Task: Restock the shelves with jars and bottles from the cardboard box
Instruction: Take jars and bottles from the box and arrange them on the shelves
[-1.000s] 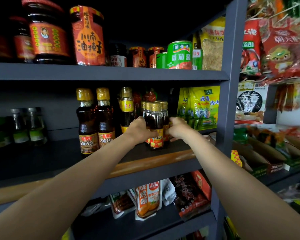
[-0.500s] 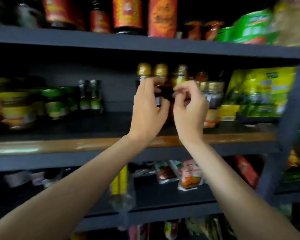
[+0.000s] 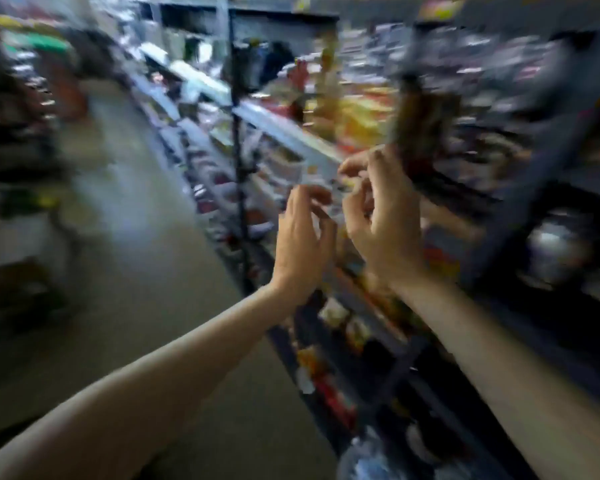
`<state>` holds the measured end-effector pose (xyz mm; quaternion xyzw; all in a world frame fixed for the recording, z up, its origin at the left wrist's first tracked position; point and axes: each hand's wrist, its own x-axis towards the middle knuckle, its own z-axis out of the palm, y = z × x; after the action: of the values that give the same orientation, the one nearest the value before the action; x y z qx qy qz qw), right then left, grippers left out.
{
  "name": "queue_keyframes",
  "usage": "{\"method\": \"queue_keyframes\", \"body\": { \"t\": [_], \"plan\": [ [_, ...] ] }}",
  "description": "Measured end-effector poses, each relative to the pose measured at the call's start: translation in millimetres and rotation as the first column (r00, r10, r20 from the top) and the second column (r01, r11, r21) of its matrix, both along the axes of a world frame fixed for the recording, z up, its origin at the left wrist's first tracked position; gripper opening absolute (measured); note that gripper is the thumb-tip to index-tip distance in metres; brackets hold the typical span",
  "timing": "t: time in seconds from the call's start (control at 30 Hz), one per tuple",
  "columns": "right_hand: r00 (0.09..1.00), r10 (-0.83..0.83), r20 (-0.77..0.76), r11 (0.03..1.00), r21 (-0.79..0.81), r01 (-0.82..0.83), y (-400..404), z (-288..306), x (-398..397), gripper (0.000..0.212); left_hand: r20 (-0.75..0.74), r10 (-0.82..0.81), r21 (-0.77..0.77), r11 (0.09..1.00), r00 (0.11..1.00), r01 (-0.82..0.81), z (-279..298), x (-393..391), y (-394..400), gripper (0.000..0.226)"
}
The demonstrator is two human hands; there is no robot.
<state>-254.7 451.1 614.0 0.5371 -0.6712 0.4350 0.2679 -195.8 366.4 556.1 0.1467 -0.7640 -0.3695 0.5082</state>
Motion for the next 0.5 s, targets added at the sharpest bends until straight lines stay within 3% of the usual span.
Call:
{"method": "queue_keyframes", "body": {
  "t": [0.13,0.27,0.37,0.5],
  "plan": [
    [0.982,0.139,0.126,0.916,0.362,-0.176,-156,-60,34,0.030,0.348,0.270,0.200,0.914,0.898,-0.353,-78,79,-139,0.027],
    [0.944,0.268,0.193,0.580,0.750,-0.318,-275,-99,65,0.026,0.553,0.386,0.289,0.743,0.739,-0.604,-119,152,-236,0.029],
    [0.890,0.396,0.226,0.364,0.851,-0.378,-350,-116,89,0.026,0.619,0.413,0.332,0.634,0.668,-0.699,-132,186,-288,0.030],
    [0.808,0.542,0.229,0.220,0.890,-0.400,-449,-136,109,0.026,0.665,0.422,0.372,0.529,0.616,-0.763,-147,205,-367,0.031]
  ]
}}
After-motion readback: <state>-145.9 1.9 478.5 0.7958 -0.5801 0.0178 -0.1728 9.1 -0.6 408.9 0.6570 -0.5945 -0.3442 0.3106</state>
